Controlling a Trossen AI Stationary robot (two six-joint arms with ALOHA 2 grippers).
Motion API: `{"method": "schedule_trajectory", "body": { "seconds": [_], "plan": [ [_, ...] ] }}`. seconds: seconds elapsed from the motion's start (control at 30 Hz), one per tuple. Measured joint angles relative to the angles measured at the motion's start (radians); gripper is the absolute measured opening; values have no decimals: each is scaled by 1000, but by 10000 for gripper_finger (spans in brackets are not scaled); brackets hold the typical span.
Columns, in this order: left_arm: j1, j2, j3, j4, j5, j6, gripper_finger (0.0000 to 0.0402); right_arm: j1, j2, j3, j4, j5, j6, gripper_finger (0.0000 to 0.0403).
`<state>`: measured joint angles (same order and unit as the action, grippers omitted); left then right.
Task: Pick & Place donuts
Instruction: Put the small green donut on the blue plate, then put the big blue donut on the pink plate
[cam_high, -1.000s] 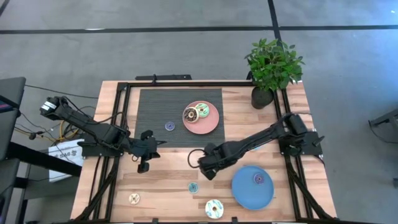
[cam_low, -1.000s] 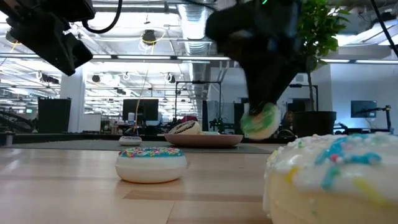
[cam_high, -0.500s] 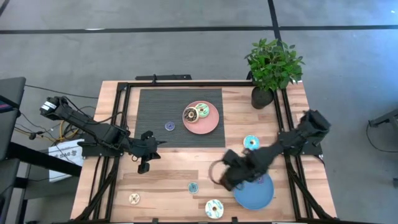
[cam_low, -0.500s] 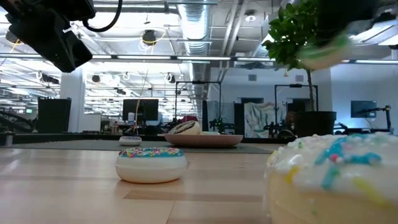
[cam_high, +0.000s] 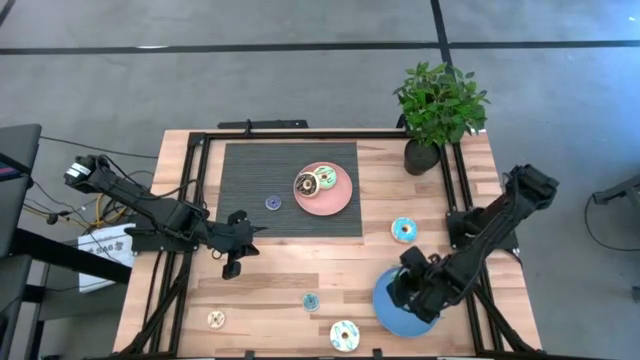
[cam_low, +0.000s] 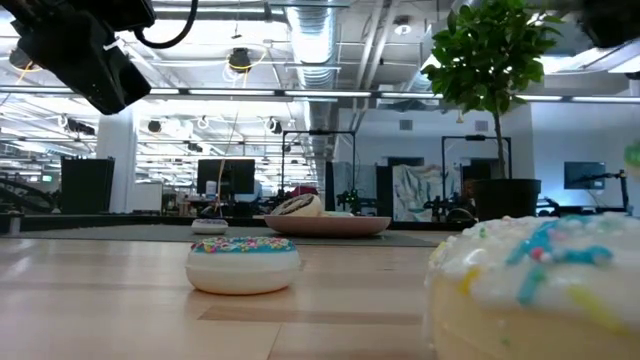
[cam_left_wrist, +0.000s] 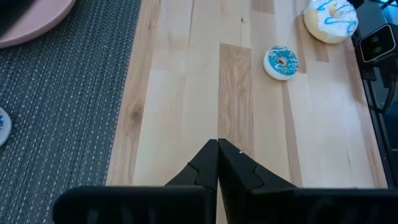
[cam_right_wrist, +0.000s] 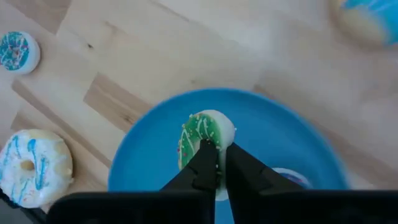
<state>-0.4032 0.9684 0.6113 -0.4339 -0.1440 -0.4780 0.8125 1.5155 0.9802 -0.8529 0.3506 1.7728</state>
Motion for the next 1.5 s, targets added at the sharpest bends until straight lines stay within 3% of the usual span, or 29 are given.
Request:
{"method": "schedule_trajectory", "body": {
  "seconds": [0.13,0.67,0.97,1.27,1.5],
  "plan": [
    [0,0,0,0,-2,2,0,-1,8,-69,132,-4,0,24],
    [0,0,0,7,-18,2,0,-3,9,-143,105,-60,89,81],
    [0,0,0,6,-21,32,0,-3,-4,-143,99,-80,119,154],
    [0,0,0,5,-21,51,0,-3,-96,-143,67,-86,123,243],
    [0,0,0,4,-21,52,0,-5,-204,-143,8,-87,133,255]
  ]
}}
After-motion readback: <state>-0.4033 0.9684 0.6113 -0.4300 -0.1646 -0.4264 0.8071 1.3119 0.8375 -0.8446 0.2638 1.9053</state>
